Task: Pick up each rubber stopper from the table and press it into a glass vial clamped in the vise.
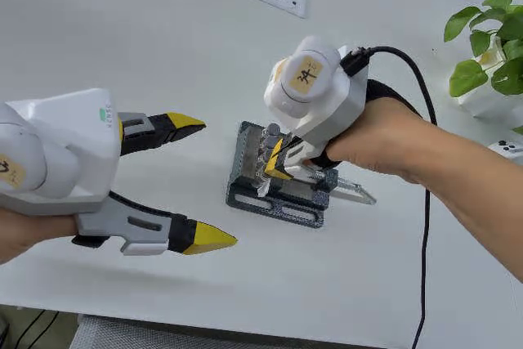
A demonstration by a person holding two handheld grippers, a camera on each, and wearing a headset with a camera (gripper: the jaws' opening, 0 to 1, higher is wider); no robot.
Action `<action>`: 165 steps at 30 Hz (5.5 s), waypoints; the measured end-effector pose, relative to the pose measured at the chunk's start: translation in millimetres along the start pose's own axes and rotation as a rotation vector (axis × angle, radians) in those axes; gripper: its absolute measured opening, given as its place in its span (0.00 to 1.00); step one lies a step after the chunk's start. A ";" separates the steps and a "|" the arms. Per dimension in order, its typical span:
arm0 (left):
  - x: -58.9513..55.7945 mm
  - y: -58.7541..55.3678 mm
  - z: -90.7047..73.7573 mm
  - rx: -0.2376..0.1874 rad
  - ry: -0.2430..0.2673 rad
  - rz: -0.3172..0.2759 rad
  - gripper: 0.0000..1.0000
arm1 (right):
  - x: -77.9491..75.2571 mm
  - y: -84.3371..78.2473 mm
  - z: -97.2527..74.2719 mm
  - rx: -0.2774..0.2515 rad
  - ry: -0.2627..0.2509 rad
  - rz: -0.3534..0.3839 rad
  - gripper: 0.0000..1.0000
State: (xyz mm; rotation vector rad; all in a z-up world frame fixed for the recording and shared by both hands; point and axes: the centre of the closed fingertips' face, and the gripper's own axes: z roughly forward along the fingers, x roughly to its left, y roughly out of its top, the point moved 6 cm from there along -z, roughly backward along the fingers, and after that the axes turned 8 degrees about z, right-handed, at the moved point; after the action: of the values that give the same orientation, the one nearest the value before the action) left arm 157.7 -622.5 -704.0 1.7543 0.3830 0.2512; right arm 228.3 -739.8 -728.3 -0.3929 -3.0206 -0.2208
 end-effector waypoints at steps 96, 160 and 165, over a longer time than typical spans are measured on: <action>-9.0 9.7 -7.4 0.087 -0.004 0.044 0.81 | 8.7 -22.8 -8.3 -0.334 -0.020 0.110 0.00; -5.7 -5.4 -1.5 0.222 0.041 0.099 0.99 | 32.7 -167.2 -32.2 -0.912 -0.078 0.398 0.81; -4.7 -8.6 -1.9 0.224 0.044 0.095 0.99 | 33.5 -168.4 -32.5 -0.939 -0.076 0.394 0.84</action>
State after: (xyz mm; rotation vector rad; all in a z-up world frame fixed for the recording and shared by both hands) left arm 151.7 -621.0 -711.7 1.9931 0.3705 0.3254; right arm 154.4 -897.6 -714.9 -1.0352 -2.6048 -1.5958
